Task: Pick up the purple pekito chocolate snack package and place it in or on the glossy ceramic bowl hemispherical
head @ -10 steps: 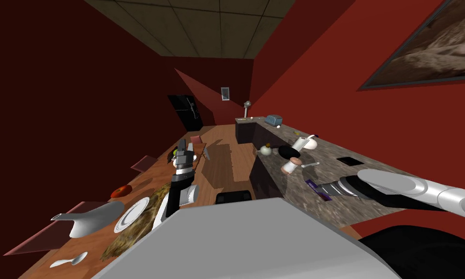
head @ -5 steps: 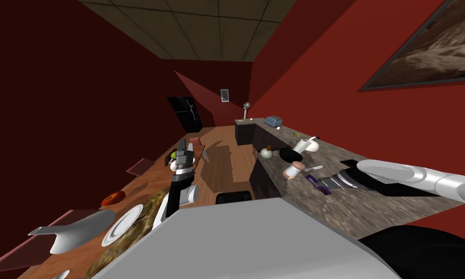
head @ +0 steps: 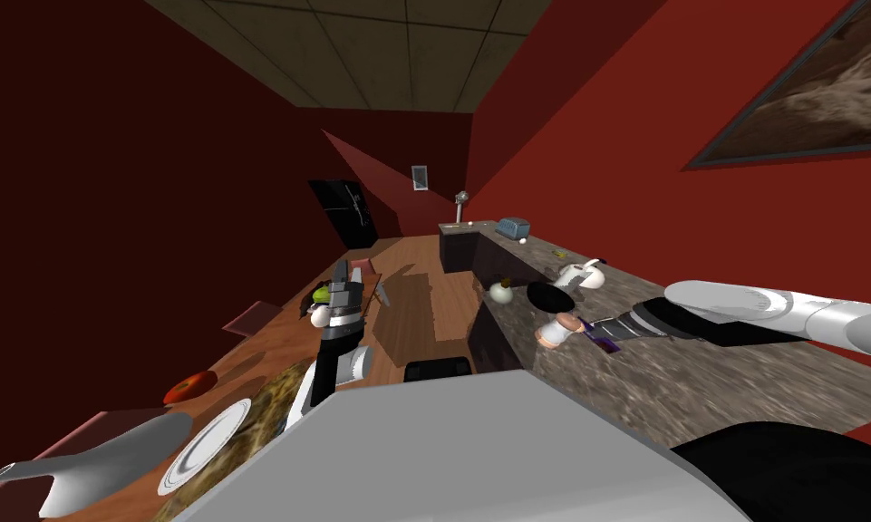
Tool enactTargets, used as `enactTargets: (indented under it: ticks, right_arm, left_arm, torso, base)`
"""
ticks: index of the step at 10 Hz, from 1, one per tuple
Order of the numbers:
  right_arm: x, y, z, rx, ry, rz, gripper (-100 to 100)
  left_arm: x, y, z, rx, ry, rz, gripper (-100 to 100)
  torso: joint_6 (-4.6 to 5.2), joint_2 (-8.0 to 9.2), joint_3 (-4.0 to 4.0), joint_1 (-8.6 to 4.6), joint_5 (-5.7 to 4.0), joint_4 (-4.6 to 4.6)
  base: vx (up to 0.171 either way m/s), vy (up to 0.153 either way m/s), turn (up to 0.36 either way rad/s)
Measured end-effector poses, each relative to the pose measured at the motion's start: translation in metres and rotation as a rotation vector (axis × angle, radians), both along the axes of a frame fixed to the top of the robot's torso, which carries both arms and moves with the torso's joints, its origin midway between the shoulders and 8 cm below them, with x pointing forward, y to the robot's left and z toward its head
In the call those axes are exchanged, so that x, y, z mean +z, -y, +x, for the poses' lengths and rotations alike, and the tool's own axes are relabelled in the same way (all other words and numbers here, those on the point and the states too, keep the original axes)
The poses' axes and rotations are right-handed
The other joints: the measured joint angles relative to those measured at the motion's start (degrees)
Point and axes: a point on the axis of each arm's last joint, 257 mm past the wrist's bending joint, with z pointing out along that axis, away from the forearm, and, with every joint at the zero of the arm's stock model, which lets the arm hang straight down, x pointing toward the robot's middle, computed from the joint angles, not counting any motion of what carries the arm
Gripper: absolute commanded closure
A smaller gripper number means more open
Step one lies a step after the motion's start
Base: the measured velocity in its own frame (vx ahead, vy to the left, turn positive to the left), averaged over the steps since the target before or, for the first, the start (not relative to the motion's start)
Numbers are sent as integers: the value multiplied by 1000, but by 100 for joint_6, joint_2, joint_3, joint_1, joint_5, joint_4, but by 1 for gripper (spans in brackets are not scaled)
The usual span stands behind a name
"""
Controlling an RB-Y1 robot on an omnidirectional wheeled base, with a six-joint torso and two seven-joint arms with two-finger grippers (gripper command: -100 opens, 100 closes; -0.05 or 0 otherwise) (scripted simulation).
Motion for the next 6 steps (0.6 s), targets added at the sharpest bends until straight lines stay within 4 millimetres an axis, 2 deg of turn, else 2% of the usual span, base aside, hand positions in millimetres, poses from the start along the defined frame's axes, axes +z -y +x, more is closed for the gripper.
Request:
enactTargets:
  ticks: [4,6]
  right_arm:
    - [32,-3,19,12,-9,-3,100]
    - [41,-3,26,12,-5,-4,100]
  left_arm:
    - [0,0,0,0,0,0,0]
    - [0,0,0,0,0,0,0]
  torso:
    - [-8,-21,-11,-6,-2,-3]
    - [-9,-7,-7,-9,-15,-5]
  base:
    - [114,-28,-12]
    - [54,0,-1]
